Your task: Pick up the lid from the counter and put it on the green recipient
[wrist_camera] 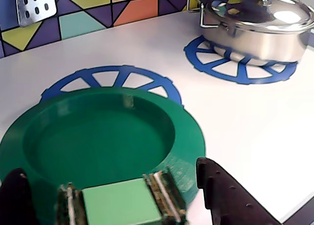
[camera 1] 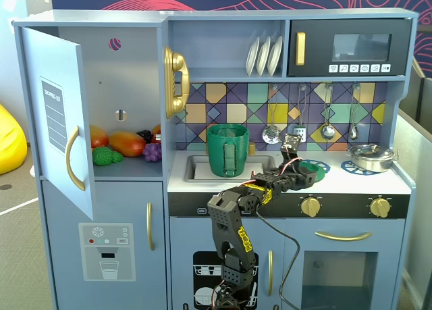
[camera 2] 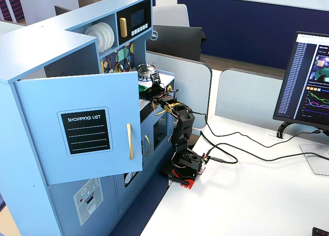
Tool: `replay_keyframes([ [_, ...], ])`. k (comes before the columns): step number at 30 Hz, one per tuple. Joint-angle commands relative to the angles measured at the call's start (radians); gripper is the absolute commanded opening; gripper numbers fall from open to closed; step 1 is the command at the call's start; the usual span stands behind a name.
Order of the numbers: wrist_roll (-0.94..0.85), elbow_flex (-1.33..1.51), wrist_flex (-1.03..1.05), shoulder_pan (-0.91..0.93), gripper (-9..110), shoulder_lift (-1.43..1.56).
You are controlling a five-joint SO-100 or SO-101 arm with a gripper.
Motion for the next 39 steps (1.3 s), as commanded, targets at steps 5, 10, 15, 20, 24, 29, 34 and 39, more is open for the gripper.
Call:
replay_keyframes([
  [5,-0.031,-0.012,-0.049,-0.064,0,0.031],
  [10,-0.002,-0.018,-0.086,-0.066,0,0.060],
  [15,0.002,-0.124,-0.057,-0.057,0,0.084],
  [20,0.008,-0.241,0.037,-0.081,0,0.138],
  [24,-0.014,-0.313,0.084,-0.114,0,0.173],
  [29,-0.014,-0.454,0.218,-0.169,0,0.190],
  [34,-0.017,-0.594,0.328,-0.247,0,0.169],
  [39,-0.025,-0.629,0.357,-0.347,0,0.163],
])
